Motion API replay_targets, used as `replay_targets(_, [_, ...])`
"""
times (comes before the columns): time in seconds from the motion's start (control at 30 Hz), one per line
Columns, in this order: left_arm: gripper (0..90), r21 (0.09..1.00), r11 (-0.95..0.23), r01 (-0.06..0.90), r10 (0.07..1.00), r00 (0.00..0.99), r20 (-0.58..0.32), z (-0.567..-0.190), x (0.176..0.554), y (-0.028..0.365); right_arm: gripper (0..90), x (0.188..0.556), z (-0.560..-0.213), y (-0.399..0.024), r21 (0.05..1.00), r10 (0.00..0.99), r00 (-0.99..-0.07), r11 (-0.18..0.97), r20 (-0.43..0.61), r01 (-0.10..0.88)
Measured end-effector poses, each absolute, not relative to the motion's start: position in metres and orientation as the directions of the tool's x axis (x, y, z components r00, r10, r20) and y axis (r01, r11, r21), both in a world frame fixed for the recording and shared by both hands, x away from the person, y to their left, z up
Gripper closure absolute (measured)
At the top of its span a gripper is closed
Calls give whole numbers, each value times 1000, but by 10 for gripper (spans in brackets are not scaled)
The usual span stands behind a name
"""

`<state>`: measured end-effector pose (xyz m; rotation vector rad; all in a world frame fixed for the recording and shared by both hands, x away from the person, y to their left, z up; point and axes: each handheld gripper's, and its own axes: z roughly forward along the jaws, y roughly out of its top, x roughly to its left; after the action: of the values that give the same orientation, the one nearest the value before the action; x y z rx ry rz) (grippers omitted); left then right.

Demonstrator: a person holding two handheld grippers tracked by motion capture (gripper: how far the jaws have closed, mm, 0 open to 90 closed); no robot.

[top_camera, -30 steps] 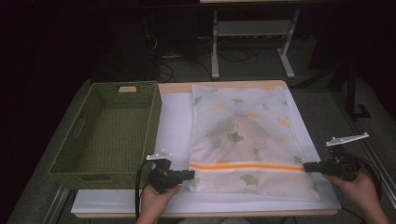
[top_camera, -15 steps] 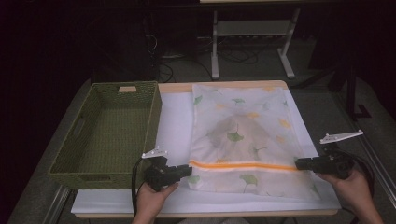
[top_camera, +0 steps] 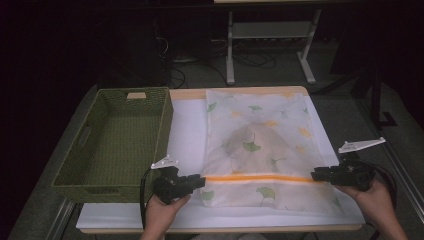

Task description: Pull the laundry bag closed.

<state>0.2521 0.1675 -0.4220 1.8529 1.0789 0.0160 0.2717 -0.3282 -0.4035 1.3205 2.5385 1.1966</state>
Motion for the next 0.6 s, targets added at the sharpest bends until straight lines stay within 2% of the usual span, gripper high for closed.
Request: replay_targets(0.6, [569,734,-153,662,700,597,-392,-422,255,165,609,274,-401,-294,656,662,-698,403,273,638])
